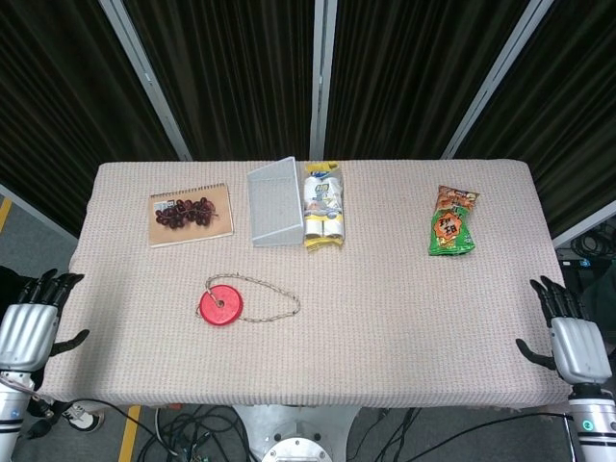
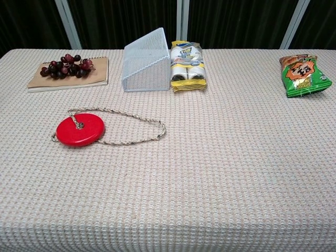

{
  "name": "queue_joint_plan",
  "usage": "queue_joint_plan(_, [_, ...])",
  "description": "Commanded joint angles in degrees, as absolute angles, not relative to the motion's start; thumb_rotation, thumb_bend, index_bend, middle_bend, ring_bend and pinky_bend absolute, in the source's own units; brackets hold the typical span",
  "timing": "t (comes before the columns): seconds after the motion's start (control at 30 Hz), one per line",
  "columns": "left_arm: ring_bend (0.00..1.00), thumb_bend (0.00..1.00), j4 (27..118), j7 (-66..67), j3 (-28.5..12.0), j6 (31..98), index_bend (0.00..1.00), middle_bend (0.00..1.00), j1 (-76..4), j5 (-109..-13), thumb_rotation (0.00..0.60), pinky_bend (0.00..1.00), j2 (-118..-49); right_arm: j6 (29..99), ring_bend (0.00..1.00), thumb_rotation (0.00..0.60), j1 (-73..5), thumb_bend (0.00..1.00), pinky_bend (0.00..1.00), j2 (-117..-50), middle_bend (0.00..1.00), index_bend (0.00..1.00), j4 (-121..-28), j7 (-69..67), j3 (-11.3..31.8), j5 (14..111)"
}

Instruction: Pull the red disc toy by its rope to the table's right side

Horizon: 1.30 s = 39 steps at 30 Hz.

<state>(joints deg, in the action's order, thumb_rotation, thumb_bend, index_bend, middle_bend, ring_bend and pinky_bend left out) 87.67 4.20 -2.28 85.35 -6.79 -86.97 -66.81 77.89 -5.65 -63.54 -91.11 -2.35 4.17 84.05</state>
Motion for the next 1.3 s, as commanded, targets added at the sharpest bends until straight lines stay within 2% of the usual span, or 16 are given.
queue_joint_plan(0.03, [0.08, 0.13, 87.18, 3.73, -2.30, 85.59, 0.16, 0.16, -6.61, -86.90, 0.600, 0.17, -67.05, 74.62, 0.00, 0.600, -8.88, 0.14, 0.00, -61.67, 0.01, 0.00, -93.17, 0.07, 4.08, 86.63])
queue_joint_plan(0.2, [0.08, 0.13, 87.01, 3.56, -2.22, 85.78, 0.16, 0.16, -6.48, -87.06, 0.600, 0.17, -66.89, 66.75, 0.00, 0.600, -15.40, 0.14, 0.00, -58.79, 0.02, 0.00, -98.28, 1.26, 4.80, 89.08])
queue_joint_plan(0.47, [0.08, 0.13, 88.64, 5.40, -2.12, 85.18, 0.16, 0.16, -6.75, -87.10, 0.600, 0.18, -66.39, 47.81, 0.00, 0.600, -32.37, 0.16, 0.00, -56.30, 0.03, 0.00, -103.91, -2.83, 8.95, 91.78])
queue_joint_plan(0.53, [0.08, 0.13, 88.81, 5.49, -2.19, 85.02, 0.16, 0.16, -6.72, -86.74, 0.600, 0.18, -66.37, 43.62, 0.00, 0.600, -36.34, 0.20, 0.00, -57.57, 0.03, 0.00, -103.74, -1.79, 10.23, 90.75])
queue_joint_plan(0.63, [0.08, 0.13, 88.41, 5.21, -2.10, 84.59, 0.16, 0.16, -6.70, -86.36, 0.600, 0.18, -66.48, 37.50, 0.00, 0.600, -41.49, 0.33, 0.00, -60.07, 0.04, 0.00, -102.76, 0.12, 11.46, 87.97])
queue_joint_plan(0.73, [0.08, 0.13, 87.58, 4.56, -2.03, 84.43, 0.16, 0.16, -6.61, -86.15, 0.600, 0.18, -66.76, 32.77, 0.00, 0.600, -45.63, 0.35, 0.00, -62.74, 0.04, 0.00, -102.25, 1.72, 12.07, 84.95])
queue_joint_plan(1.0, [0.08, 0.13, 86.00, 3.25, -1.66, 84.68, 0.16, 0.16, -6.29, -86.53, 0.600, 0.18, -67.38, 28.15, 0.00, 0.600, -53.51, 0.35, 0.00, -72.84, 0.05, 0.00, -97.98, 8.00, 12.40, 77.85])
queue_joint_plan(1.3, [0.08, 0.13, 85.30, 2.29, -1.49, 84.86, 0.17, 0.16, -6.08, -86.76, 0.600, 0.18, -67.34, 25.53, 0.00, 0.600, -59.48, 0.35, 0.00, -82.37, 0.06, 0.00, -89.33, 10.55, 10.73, 70.91])
